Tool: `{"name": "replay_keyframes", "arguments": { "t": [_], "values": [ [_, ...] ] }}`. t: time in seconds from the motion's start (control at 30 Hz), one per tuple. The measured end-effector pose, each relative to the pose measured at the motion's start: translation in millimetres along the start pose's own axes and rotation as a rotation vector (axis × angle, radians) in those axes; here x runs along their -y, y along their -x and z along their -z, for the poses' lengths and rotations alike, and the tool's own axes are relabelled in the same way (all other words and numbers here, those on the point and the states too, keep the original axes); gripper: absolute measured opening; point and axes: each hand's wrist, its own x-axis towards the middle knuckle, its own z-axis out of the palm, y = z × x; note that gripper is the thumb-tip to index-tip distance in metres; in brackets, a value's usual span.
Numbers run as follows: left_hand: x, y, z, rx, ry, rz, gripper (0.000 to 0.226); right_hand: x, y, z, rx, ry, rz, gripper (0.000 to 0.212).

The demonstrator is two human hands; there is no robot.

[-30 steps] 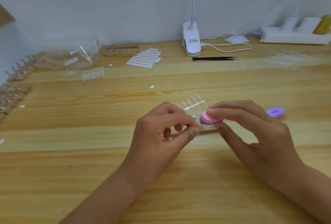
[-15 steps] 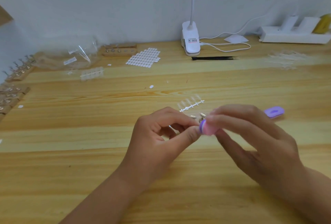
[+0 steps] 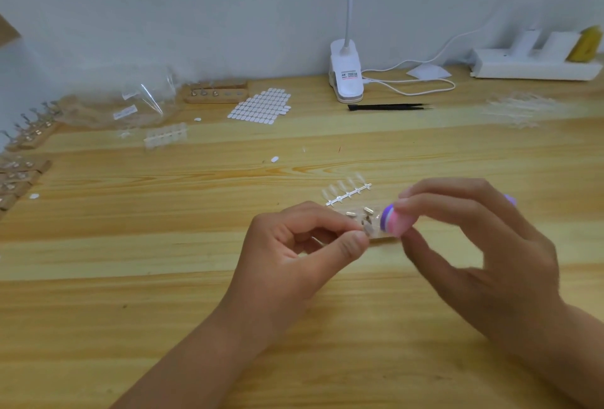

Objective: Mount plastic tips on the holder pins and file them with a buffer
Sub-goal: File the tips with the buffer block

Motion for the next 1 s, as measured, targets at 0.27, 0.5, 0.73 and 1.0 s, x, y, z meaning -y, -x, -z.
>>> {"name": "replay_keyframes", "arguments": {
  "t": [0.27,0.5,0.73,1.0],
  "values": [
    [-3,0,-1,-0.004,0.071,0.036,0.003,-4,-3,3,0.013,0.047,-0.002,0.029],
    [-2,1,-2,-0.001,0.083,0.002,0.009,0,-1,0,0.057,0.031,0.081,0.028],
    [-6,1,-6,0.008,0.175,0.028,0.019,10,1,-3,0.049,-0.034,0.109,0.031],
    [-4,1,-3,0.028,0.142,0.061,0.013,1,1,2,0.035,0.015,0.075,0.027]
  ]
}}
